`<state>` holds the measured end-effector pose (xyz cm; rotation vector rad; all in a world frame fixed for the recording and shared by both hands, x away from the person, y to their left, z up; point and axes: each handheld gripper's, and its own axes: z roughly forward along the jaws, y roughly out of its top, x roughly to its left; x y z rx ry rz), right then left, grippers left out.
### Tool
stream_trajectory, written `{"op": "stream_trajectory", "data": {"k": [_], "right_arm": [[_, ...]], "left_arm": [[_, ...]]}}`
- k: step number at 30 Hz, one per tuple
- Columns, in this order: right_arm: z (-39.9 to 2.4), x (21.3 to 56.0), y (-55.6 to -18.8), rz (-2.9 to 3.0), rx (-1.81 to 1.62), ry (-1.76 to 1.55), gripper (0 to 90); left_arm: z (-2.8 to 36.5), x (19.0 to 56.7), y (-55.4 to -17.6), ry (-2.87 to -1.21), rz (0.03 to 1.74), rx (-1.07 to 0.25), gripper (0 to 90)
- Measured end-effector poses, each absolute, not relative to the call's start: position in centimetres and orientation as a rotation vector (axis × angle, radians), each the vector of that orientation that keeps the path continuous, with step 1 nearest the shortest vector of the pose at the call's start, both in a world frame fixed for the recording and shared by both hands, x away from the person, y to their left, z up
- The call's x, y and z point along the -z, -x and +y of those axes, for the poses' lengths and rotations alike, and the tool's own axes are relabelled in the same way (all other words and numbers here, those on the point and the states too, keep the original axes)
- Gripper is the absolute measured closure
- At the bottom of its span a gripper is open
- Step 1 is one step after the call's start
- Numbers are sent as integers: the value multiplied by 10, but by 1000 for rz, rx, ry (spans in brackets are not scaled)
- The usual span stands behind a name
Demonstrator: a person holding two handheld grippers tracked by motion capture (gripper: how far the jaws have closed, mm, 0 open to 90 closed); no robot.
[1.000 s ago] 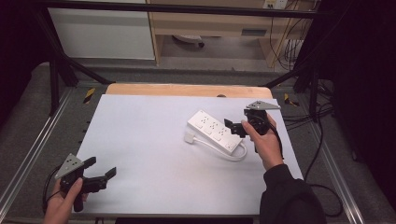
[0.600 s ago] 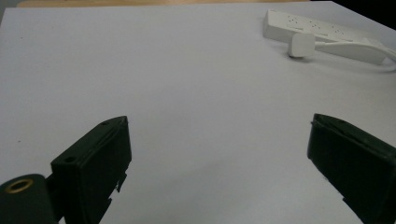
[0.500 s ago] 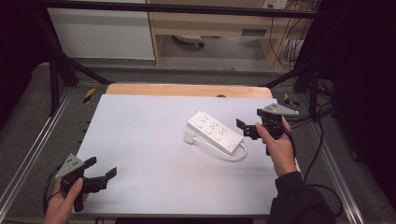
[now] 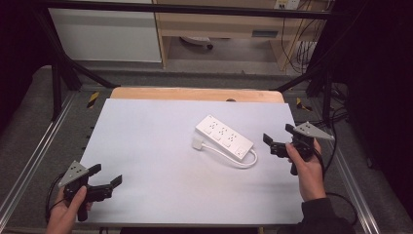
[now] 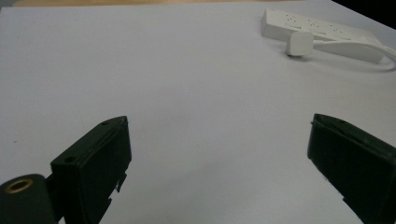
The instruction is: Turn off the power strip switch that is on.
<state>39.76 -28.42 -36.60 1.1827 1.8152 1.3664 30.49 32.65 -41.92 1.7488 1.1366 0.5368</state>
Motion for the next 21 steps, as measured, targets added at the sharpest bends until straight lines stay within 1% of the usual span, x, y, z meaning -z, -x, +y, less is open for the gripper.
{"op": "stream_trajectory", "data": {"k": [10, 21], "right_arm": [[-297, 402, -382, 1806, -1328, -1236, 44], [-288, 439, -378, 1948, -1272, -1270, 34]], "left_arm": [[325, 419, -305, -1753, 1133, -536, 60], [325, 418, -305, -1756, 1127, -540, 60]]}}
